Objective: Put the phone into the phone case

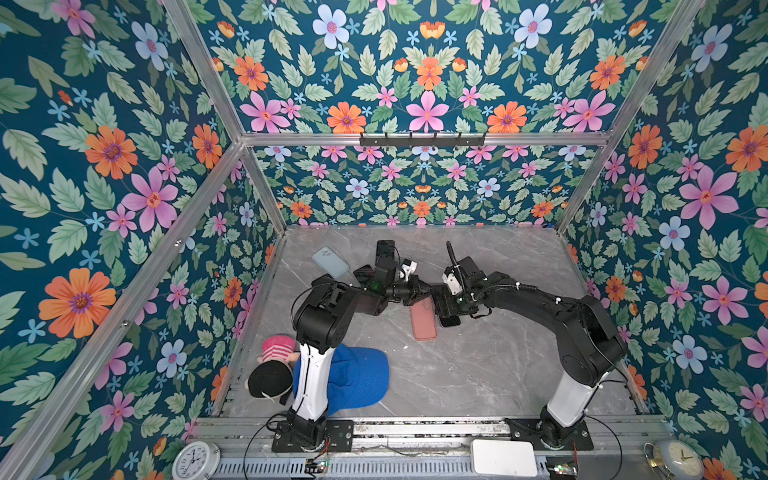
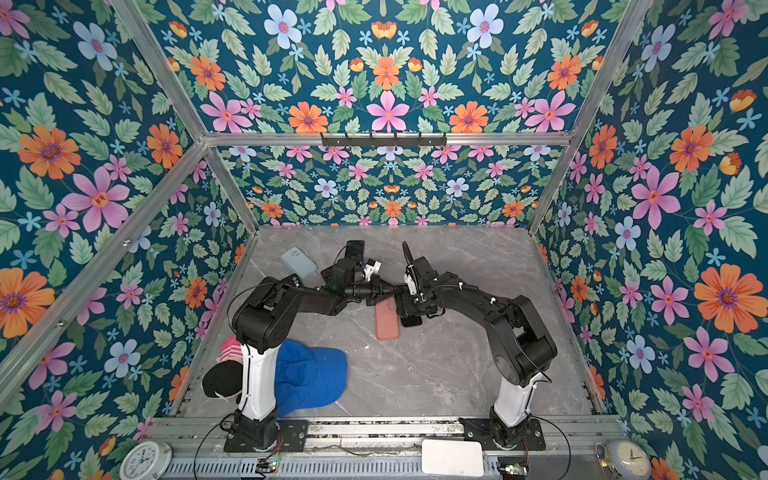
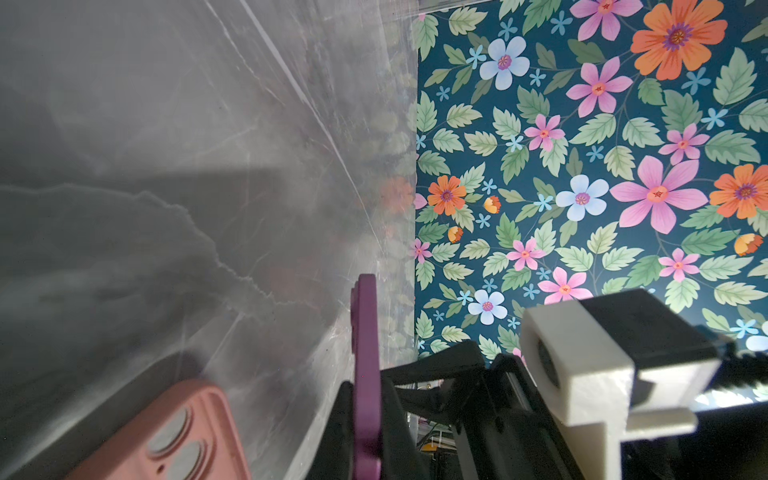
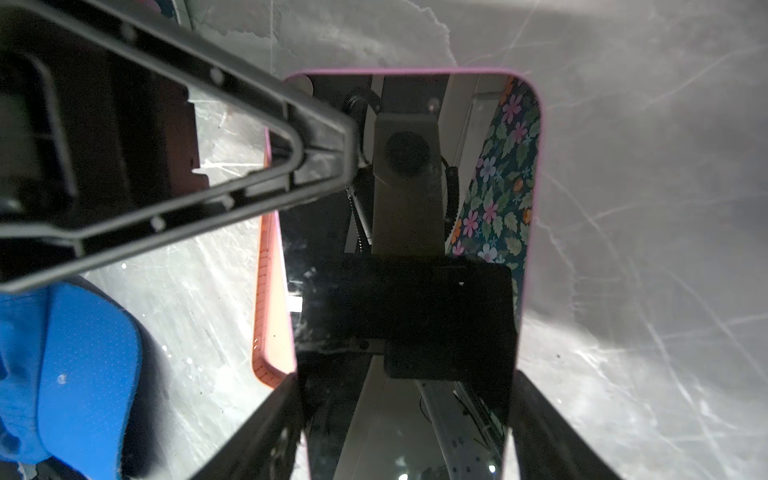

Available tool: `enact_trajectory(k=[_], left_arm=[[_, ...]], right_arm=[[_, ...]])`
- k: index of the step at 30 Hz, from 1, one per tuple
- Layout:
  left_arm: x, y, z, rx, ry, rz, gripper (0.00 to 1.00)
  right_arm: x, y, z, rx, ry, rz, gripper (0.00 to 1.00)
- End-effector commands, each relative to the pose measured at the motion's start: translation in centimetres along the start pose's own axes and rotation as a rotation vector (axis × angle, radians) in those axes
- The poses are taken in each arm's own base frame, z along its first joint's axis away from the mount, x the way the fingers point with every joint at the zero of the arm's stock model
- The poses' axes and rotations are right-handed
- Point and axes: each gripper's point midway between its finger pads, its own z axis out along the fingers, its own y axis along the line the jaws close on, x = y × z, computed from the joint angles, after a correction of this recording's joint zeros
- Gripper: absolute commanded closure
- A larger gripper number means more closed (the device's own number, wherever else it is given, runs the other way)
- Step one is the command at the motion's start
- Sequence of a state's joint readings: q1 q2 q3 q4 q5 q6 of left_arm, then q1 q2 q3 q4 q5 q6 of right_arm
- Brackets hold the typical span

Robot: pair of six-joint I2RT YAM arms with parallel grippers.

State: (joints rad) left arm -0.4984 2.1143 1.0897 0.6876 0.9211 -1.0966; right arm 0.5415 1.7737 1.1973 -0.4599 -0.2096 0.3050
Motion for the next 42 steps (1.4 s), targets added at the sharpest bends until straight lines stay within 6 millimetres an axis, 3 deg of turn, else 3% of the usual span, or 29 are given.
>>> enact_trajectory(k=[1, 12, 17, 23, 27, 29, 36, 42], left_arm=[[-0.2, -0.8, -0.1, 0.021, -0.013, 0.025, 0.97], [-0.5, -1.8, -0.3, 0.068, -0.031, 0.017, 0.99], [-0.7, -2.4, -0.4, 0.08, -0.038, 0.019, 1.0], [-1.1, -3.3, -0.7, 0.094, -0.057, 0.015, 1.0], [-1.3, -3.7, -1.0, 0.123, -0.078, -0.001, 1.0], [-1.6, -4.2, -1.2, 0.143, -0.096, -0.007, 1.0], [-2.7, -6.1, -2.5, 0.223, -0.165, -0.053, 1.0], [-3.5, -7.3, -3.1, 0.266, -0.203, -0.072, 1.0]], right_arm=[[-0.6, 0.7, -0.3, -0.028, -0.018, -0.028, 0.34], [-0.1, 0.8, -0.7, -0.039, -0.012, -0.054, 0.14], [-0.3, 1.0, -1.4, -0.04, -0.031, -0.056, 0.13], [-1.3, 3.0, -4.6, -0.138, -0.131, 0.011, 0.16], [-2.3, 3.5, -7.1, -0.19, -0.24, 0.171, 0.17], [-2.4, 3.7, -8.0, -0.243, -0.281, 0.251, 0.18], [-3.5, 4.3, -11.0, -0.672, -0.386, 0.559, 0.21], [-4.4, 4.1, -12.3, -0.839, -0.427, 0.657, 0.26]])
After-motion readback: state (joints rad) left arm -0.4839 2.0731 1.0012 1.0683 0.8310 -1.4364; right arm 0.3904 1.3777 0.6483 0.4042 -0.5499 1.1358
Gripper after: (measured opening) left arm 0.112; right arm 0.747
